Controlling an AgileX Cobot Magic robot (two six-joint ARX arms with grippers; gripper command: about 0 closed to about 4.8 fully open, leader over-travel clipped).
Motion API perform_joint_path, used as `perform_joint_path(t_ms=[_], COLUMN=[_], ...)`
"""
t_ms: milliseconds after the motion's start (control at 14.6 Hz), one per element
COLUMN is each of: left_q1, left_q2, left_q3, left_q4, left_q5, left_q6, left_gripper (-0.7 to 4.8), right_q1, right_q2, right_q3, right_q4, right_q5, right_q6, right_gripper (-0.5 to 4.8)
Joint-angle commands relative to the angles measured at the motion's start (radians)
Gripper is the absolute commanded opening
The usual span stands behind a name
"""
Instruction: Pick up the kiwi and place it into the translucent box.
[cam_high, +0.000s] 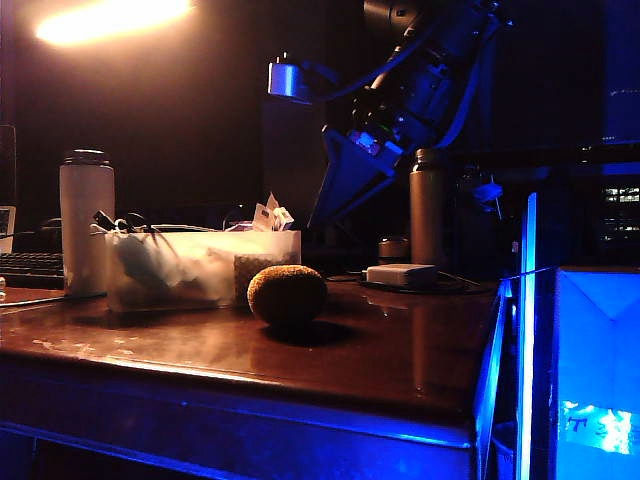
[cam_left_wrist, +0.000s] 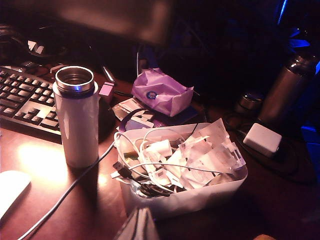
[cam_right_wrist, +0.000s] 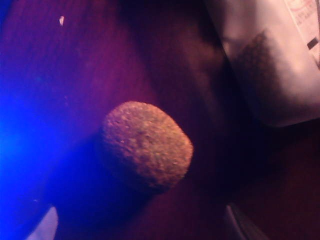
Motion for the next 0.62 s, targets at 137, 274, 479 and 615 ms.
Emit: perform_joint_path(t_ms=[137,274,479,615], left_q1=[0.002,0.002,0.002,0.002], left_q2=[-0.002,-0.002,-0.002,-0.002], left_q3=[0.006,0.006,0.006,0.006], left_q4=[0.012,0.011,0.008,0.0], left_q5=[0.005,0.006,0.024,0.024], left_q6=[-0.003,-0.004,-0.022,-0.022], left_gripper=[-0.04,-0.04,-0.04,-0.04], right_q1=[0.016,0.045,0.064,0.069], right_q2=[0.023,0.077,0.135,0.153], right_q3=[0.004,0.004,0.004,0.004], right_q4=[0.062,0.08,0.13,0.156], right_q5=[-0.021,-0.023,-0.012,0.0], right_q6=[-0.039,-0.044,-0.043,-0.043], right_gripper=[4.79,4.79,4.79,4.79])
